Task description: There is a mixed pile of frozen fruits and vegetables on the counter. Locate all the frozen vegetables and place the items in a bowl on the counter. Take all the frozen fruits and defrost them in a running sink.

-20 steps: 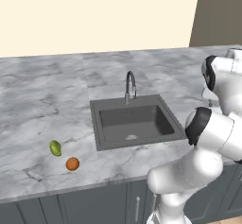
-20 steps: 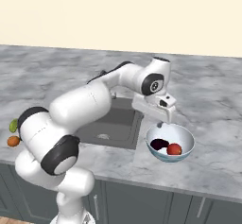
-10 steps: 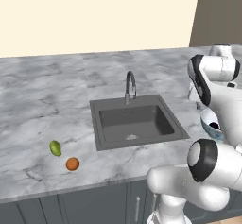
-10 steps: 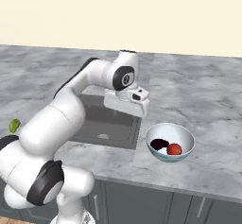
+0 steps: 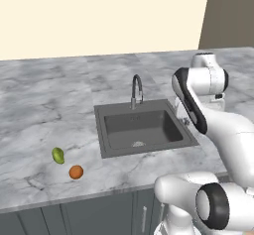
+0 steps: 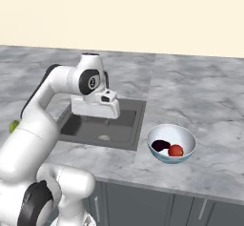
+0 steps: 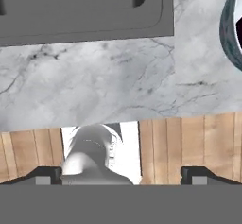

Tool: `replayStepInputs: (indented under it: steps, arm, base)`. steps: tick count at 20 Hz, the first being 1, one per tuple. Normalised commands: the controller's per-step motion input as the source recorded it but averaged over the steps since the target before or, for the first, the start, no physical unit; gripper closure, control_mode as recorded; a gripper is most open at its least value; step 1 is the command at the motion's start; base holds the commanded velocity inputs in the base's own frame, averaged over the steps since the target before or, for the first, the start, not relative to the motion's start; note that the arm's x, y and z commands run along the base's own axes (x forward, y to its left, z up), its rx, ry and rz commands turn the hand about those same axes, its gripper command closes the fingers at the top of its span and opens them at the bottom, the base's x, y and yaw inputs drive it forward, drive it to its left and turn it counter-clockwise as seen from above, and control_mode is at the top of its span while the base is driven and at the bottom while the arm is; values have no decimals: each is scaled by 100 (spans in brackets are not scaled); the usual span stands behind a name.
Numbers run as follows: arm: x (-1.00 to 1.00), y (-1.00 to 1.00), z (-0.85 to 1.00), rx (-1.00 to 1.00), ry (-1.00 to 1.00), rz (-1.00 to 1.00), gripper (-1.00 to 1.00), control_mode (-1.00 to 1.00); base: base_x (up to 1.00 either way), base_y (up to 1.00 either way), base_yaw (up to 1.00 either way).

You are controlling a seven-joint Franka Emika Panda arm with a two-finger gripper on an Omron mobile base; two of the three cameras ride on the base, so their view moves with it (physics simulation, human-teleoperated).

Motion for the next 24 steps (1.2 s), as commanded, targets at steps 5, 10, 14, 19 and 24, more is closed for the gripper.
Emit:
replayStepInputs:
  steps: [5, 10, 14, 19, 24]
  arm:
    - [-18, 93, 0, -1, 3, 25, -100, -100]
    - [-10, 86, -15, 1, 0, 25, -100, -100]
    - [-8, 84, -27, 0, 1, 26, -100, -100]
    - [15, 84, -9, -2, 2, 12, -100, -100]
    - [7, 98, -1, -3, 7, 13, -100, -100]
  base:
    - [0, 0, 0]
    - [0, 0, 0]
    - [0, 0, 0]
    - [0, 0, 0]
    - [0, 0, 0]
